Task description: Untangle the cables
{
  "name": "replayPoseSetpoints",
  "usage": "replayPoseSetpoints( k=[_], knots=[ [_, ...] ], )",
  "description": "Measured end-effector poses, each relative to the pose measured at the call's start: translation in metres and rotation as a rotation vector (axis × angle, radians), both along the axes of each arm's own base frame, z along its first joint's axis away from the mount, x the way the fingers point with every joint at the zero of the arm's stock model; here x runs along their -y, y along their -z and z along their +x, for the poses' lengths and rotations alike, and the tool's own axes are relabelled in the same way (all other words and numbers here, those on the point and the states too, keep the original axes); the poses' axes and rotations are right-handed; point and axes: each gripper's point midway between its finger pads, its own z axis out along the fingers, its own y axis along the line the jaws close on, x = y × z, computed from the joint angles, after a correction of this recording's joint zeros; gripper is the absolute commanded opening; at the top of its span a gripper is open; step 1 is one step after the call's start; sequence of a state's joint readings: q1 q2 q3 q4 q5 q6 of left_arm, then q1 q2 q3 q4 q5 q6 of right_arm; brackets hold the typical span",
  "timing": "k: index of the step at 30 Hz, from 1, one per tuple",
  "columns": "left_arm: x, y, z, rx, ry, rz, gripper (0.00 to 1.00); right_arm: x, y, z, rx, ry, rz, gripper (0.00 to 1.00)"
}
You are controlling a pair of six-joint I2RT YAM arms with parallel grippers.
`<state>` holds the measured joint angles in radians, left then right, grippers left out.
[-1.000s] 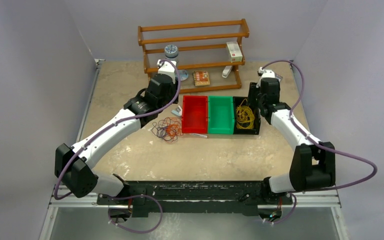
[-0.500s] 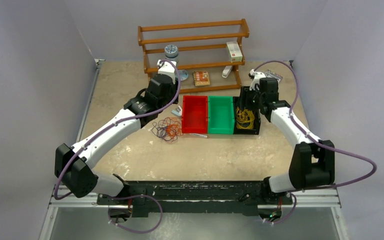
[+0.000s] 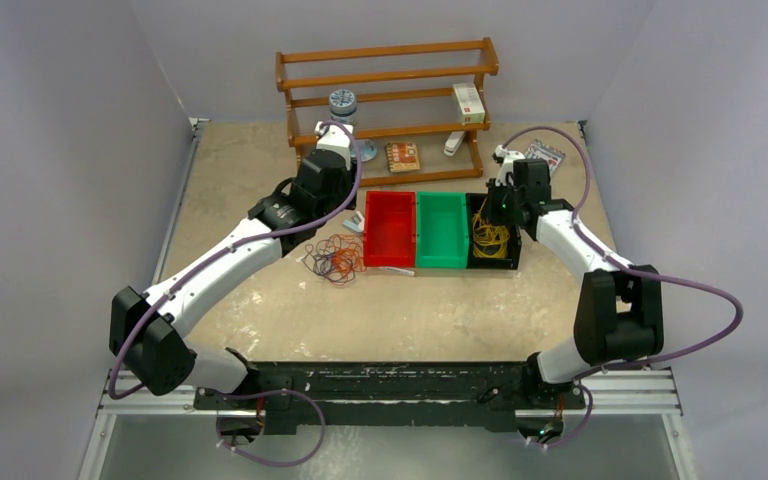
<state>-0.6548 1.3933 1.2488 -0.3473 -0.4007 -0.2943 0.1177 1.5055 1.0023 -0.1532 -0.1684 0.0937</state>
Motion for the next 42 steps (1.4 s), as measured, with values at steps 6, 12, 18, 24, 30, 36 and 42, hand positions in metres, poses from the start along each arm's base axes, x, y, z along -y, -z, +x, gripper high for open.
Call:
replayPoseSetpoints(
  k=[6, 12, 18, 24, 30, 36, 42],
  knots=[
    [0.002, 0.004, 0.001, -0.009, 0.004, 0.003, 0.43, 0.006, 0.000, 0.006, 0.015, 0.041, -0.014, 0.00],
    [0.002, 0.008, 0.001, -0.019, 0.005, 0.011, 0.43, 0.006, 0.030, 0.018, -0.022, 0.054, -0.020, 0.00],
    [0.002, 0.009, 0.001, -0.022, 0.005, 0.013, 0.43, 0.005, 0.061, 0.019, -0.086, 0.052, -0.028, 0.00],
    [0.002, 0.009, 0.001, -0.023, 0.007, 0.013, 0.43, 0.005, 0.065, 0.020, -0.087, 0.052, -0.030, 0.00],
    [0.005, 0.013, 0.001, -0.034, 0.016, 0.014, 0.43, 0.007, 0.067, 0.021, -0.085, 0.058, -0.035, 0.00],
    [0.006, 0.014, 0.001, -0.037, 0.023, 0.012, 0.43, 0.014, 0.073, 0.020, -0.091, 0.086, -0.067, 0.00],
    [0.006, 0.014, 0.000, -0.038, 0.025, 0.010, 0.43, 0.017, 0.077, 0.020, -0.098, 0.096, -0.080, 0.07]
  ],
)
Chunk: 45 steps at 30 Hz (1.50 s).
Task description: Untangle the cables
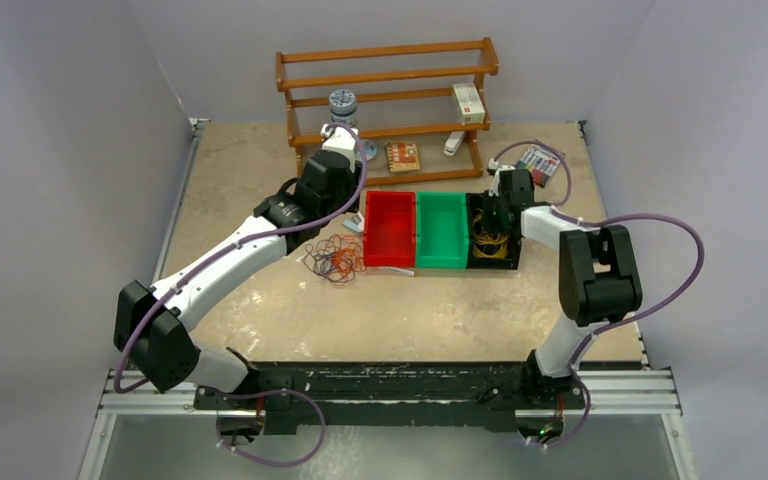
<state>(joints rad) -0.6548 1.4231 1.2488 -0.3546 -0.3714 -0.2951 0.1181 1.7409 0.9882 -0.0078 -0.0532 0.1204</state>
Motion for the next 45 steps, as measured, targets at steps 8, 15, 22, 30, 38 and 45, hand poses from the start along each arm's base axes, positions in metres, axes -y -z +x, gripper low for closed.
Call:
replayPoseSetpoints(
  k=[8, 15, 22, 30, 38, 45],
  knots=[
    [0.000, 0.000, 0.000, 0.000, 0.000, 0.000, 0.43, -0.006, -0.008, -0.002, 0.009, -0.019, 0.031, 0.25],
    [0.000, 0.000, 0.000, 0.000, -0.001, 0.001, 0.43, -0.016, -0.071, 0.004, 0.162, -0.060, 0.084, 0.40],
    [-0.001, 0.000, 0.000, 0.001, -0.004, 0.001, 0.43, -0.015, -0.100, 0.003, 0.227, -0.062, 0.088, 0.46],
    [-0.002, 0.004, -0.001, -0.006, -0.019, -0.007, 0.43, -0.004, -0.130, 0.001, 0.303, 0.000, 0.060, 0.47],
    [-0.006, 0.021, -0.008, -0.041, -0.032, -0.009, 0.43, 0.006, -0.106, 0.007, 0.253, 0.044, 0.016, 0.45],
    [-0.006, 0.021, -0.008, -0.041, -0.036, -0.020, 0.43, 0.005, -0.059, 0.012, 0.127, 0.031, -0.007, 0.39]
  ],
)
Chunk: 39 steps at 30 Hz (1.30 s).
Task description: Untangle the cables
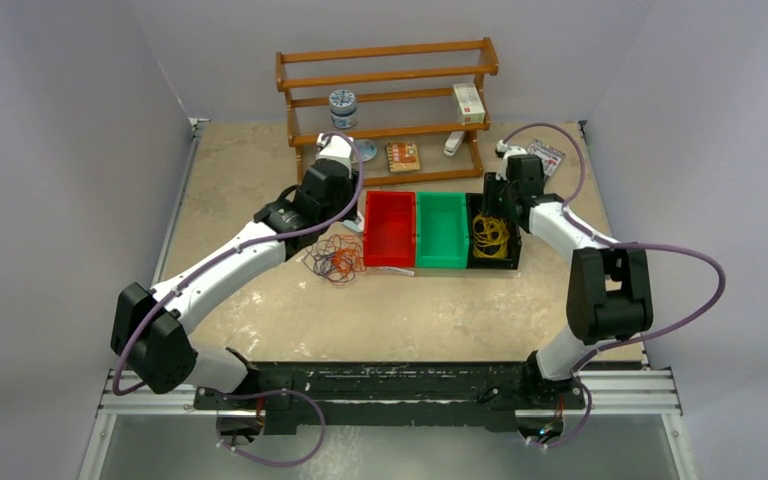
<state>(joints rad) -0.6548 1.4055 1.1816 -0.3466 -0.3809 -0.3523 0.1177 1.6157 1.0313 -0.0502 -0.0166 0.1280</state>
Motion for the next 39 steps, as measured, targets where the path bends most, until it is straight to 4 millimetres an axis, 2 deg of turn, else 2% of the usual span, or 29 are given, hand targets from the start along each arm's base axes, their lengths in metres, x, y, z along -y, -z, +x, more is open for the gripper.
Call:
replayPoseSetpoints(
  k=[4, 7, 13, 19, 22, 27, 34, 39],
  knots=[
    [0.000, -0.002, 0.000, 0.005, 0.000, -0.004, 0.43, 0.000, -0.003, 0.007, 0.010, -0.009, -0.007, 0.32],
    [0.000, -0.002, 0.000, 0.005, 0.000, -0.004, 0.43, -0.001, -0.007, 0.010, 0.021, -0.013, -0.009, 0.31],
    [0.000, -0.002, 0.000, 0.005, -0.001, -0.005, 0.43, 0.000, -0.010, 0.008, 0.021, -0.009, -0.012, 0.44],
    [0.001, -0.002, -0.001, 0.003, 0.002, -0.009, 0.43, 0.010, -0.030, 0.010, 0.075, 0.036, -0.045, 0.47],
    [0.001, -0.002, -0.001, 0.003, 0.002, -0.009, 0.43, 0.014, -0.034, 0.012, 0.090, 0.051, -0.056, 0.47],
    [0.001, -0.002, -0.001, 0.001, 0.004, -0.011, 0.43, 0.014, -0.029, 0.013, 0.084, 0.053, -0.060, 0.42],
    [0.001, 0.000, -0.002, -0.003, 0.004, -0.010, 0.43, 0.011, 0.002, 0.013, 0.010, 0.032, -0.059, 0.34],
    [0.000, 0.005, -0.003, -0.013, 0.004, -0.003, 0.43, 0.008, 0.012, 0.011, -0.018, 0.018, -0.055, 0.32]
  ],
)
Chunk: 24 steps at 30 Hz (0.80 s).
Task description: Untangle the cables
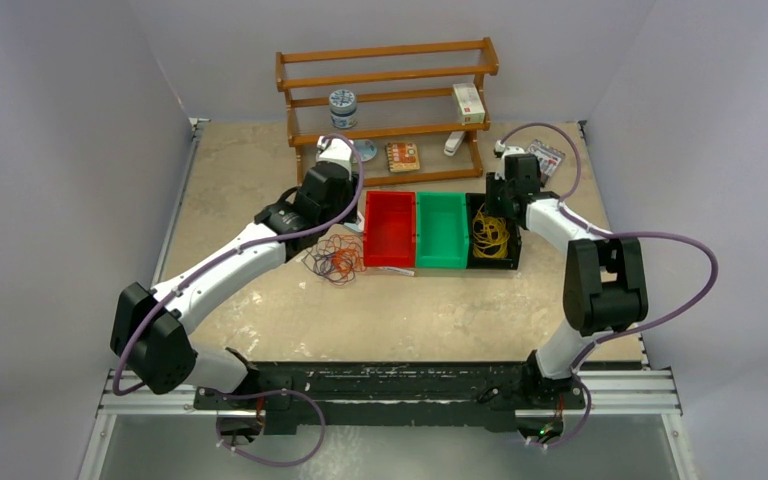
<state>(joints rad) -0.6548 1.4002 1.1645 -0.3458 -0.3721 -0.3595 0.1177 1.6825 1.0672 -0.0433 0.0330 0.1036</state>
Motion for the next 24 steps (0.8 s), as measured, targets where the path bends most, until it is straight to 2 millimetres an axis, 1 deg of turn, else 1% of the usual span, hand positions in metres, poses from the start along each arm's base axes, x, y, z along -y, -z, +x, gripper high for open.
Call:
replayPoseSetpoints(
  k=[4, 9, 12, 14, 17, 21, 24],
  knots=[
    [0.000, 0.000, 0.000, 0.000, 0.000, 0.000, 0.43, 0.000, 0.000, 0.000, -0.001, -0.001, 0.001, 0.32],
    [0.000, 0.000, 0.000, 0.000, 0.000, 0.001, 0.43, 0.000, -0.002, -0.001, 0.002, 0.000, 0.001, 0.43],
    [-0.001, 0.001, 0.000, -0.001, -0.004, 0.002, 0.43, 0.001, -0.013, -0.002, 0.027, 0.005, 0.004, 0.47],
    [-0.003, 0.003, -0.001, -0.003, -0.014, 0.003, 0.43, 0.002, -0.032, -0.002, 0.072, 0.012, 0.008, 0.48],
    [-0.008, 0.008, -0.003, -0.008, -0.040, 0.005, 0.44, 0.004, -0.072, -0.004, 0.177, 0.027, 0.014, 0.50],
    [-0.017, 0.011, -0.007, -0.008, -0.081, 0.005, 0.45, 0.006, -0.122, -0.017, 0.334, 0.040, 0.046, 0.57],
    [-0.026, 0.013, -0.012, -0.008, -0.118, 0.009, 0.46, 0.004, -0.145, -0.030, 0.426, 0.032, 0.077, 0.62]
  ],
)
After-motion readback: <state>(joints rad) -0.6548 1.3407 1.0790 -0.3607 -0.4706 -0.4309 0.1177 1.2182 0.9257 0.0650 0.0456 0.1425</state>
